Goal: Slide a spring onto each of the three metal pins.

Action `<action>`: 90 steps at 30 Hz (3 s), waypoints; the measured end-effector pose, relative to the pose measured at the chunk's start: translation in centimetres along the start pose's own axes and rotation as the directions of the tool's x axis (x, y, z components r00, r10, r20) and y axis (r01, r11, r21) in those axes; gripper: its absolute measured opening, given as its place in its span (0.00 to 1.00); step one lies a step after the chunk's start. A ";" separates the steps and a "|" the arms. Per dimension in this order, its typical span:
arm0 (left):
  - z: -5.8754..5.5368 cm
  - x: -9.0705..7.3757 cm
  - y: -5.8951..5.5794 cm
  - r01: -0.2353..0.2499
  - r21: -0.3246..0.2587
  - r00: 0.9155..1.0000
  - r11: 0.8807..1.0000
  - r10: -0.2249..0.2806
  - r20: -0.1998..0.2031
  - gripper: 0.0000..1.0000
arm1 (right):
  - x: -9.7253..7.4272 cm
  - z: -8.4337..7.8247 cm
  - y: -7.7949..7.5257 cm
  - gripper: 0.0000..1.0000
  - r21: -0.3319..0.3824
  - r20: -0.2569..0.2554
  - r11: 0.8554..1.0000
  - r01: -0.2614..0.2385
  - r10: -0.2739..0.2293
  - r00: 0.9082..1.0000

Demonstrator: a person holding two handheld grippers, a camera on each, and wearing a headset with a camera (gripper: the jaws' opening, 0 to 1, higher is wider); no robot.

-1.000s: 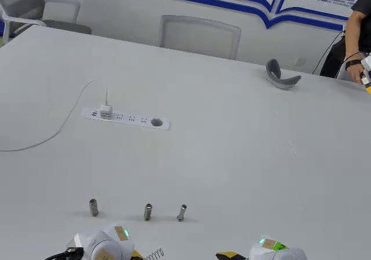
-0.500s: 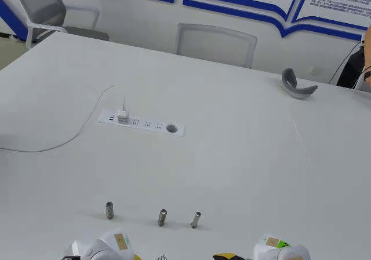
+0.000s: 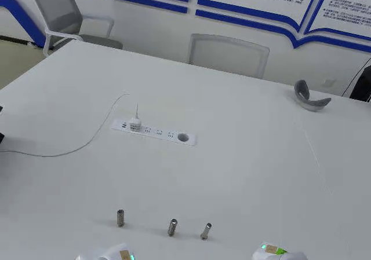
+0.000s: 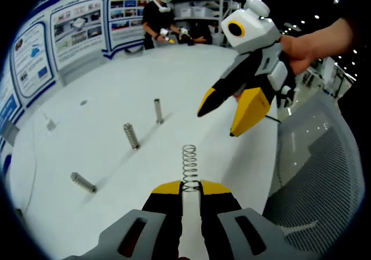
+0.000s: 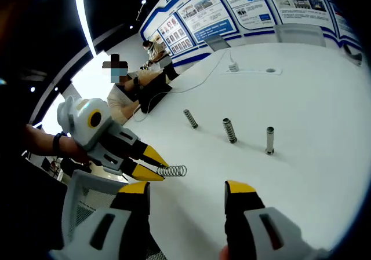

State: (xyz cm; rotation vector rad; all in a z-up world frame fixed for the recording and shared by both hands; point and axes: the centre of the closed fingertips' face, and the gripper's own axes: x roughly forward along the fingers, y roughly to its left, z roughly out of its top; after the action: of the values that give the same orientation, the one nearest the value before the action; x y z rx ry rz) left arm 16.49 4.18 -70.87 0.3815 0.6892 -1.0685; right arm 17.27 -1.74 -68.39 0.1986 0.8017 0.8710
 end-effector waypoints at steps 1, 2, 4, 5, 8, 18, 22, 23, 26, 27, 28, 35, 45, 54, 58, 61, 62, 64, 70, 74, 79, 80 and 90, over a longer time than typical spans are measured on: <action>0.0 -0.1 -0.1 0.001 0.001 1.000 1.000 -0.001 0.002 0.10 | 0.1 0.0 0.1 0.51 0.000 -0.001 1.000 -0.004 0.004 1.000; 0.1 -0.1 -0.2 0.002 0.002 1.000 1.000 -0.002 0.003 0.10 | 0.3 0.0 0.2 0.50 0.001 -0.004 1.000 -0.012 0.012 1.000; 0.2 -0.2 -0.4 0.004 0.004 1.000 1.000 -0.004 0.006 0.10 | 0.5 0.0 0.5 0.49 0.002 -0.009 1.000 -0.025 0.025 1.000; 0.2 -0.2 -0.5 0.005 0.006 1.000 1.000 -0.005 0.007 0.10 | 0.6 0.0 0.6 0.48 0.003 -0.011 1.000 -0.030 0.030 0.999; 0.5 -0.2 -0.8 0.010 0.012 1.000 1.000 -0.010 0.012 0.10 | 0.8 0.1 0.9 0.44 0.005 -0.013 0.999 -0.046 0.046 0.999; 1.3 -0.3 -1.8 0.028 0.051 0.999 0.998 -0.029 0.030 0.10 | 1.4 0.4 1.9 0.32 0.030 -0.023 0.994 -0.102 0.103 0.994; 1.8 -0.5 -2.1 0.032 0.066 0.999 0.997 -0.035 0.037 0.10 | 1.5 0.4 2.1 0.30 0.044 -0.023 0.992 -0.122 0.123 0.992; 2.0 -0.6 -2.2 0.033 0.073 0.999 0.997 -0.036 0.041 0.10 | 1.5 0.3 2.2 0.29 0.051 -0.030 0.990 -0.130 0.132 0.991; 2.3 -0.7 -2.3 0.034 0.085 0.998 0.996 -0.038 0.048 0.10 | 1.5 0.0 2.5 0.27 0.056 -0.048 0.987 -0.148 0.150 0.987; 2.5 -0.8 -2.4 0.034 0.093 0.998 0.995 -0.039 0.052 0.10 | 1.5 -0.1 2.6 0.27 0.058 -0.050 0.986 -0.153 0.156 0.986; 2.6 -0.9 -2.4 0.036 0.096 0.998 0.995 -0.041 0.054 0.10 | 1.5 -0.1 2.7 0.26 0.061 -0.051 0.986 -0.158 0.161 0.986; 2.8 -0.9 -2.5 0.041 0.118 0.997 0.992 -0.048 0.055 0.10 | 1.3 0.0 3.0 0.20 0.079 -0.056 0.981 -0.175 0.179 0.982; 3.2 -0.8 -2.4 0.044 0.145 0.997 0.989 -0.052 0.052 0.09 | 0.6 0.5 3.3 0.18 0.061 -0.074 0.980 -0.189 0.193 0.978; 3.9 -0.4 -2.4 0.045 0.153 0.997 0.987 -0.055 0.061 0.09 | -0.2 1.4 3.7 0.17 0.001 -0.108 0.980 -0.199 0.198 0.974; 4.4 -0.2 -2.6 0.049 0.156 0.995 0.987 -0.061 0.074 0.09 | 0.0 1.2 3.8 0.17 -0.047 -0.155 0.976 -0.214 0.204 0.967; 4.8 -0.1 -2.8 0.052 0.164 0.994 0.985 -0.066 0.082 0.09 | 0.2 0.8 3.9 0.17 -0.100 -0.206 0.970 -0.222 0.198 0.958; 4.9 -0.1 -2.8 0.052 0.166 0.994 0.985 -0.066 0.085 0.09 | 0.2 0.8 3.9 0.17 -0.110 -0.215 0.968 -0.225 0.198 0.956; 5.1 -0.2 -2.8 0.050 0.171 0.994 0.984 -0.066 0.090 0.09 | 0.2 1.0 3.9 0.16 -0.113 -0.218 0.967 -0.229 0.201 0.955; 5.4 -0.3 -2.9 0.050 0.186 0.992 0.981 -0.070 0.101 0.09 | 0.1 0.8 4.0 0.13 -0.120 -0.254 0.959 -0.256 0.219 0.942; 5.2 -0.3 -3.2 0.055 0.187 0.992 0.981 -0.075 0.102 0.09 | 0.0 0.5 4.1 0.12 -0.121 -0.281 0.957 -0.263 0.221 0.934; 4.9 0.2 -3.4 0.051 0.181 0.991 0.982 -0.071 0.110 0.10 | 0.0 0.2 3.9 0.12 -0.120 -0.294 0.961 -0.251 0.207 0.933; 4.9 0.3 -3.5 0.050 0.184 0.992 0.982 -0.070 0.109 0.10 | 0.1 0.2 3.9 0.12 -0.106 -0.293 0.964 -0.243 0.203 0.934; 5.0 0.7 -3.3 0.049 0.132 0.991 0.990 -0.064 0.117 0.11 | 0.0 0.2 3.2 0.12 -0.058 -0.265 0.977 -0.205 0.183 0.947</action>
State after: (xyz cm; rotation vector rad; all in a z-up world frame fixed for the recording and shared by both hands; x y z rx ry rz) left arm 15.35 -0.69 -67.57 0.4068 0.5268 -1.1838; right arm 15.49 0.37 -66.78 0.0896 0.9979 1.1312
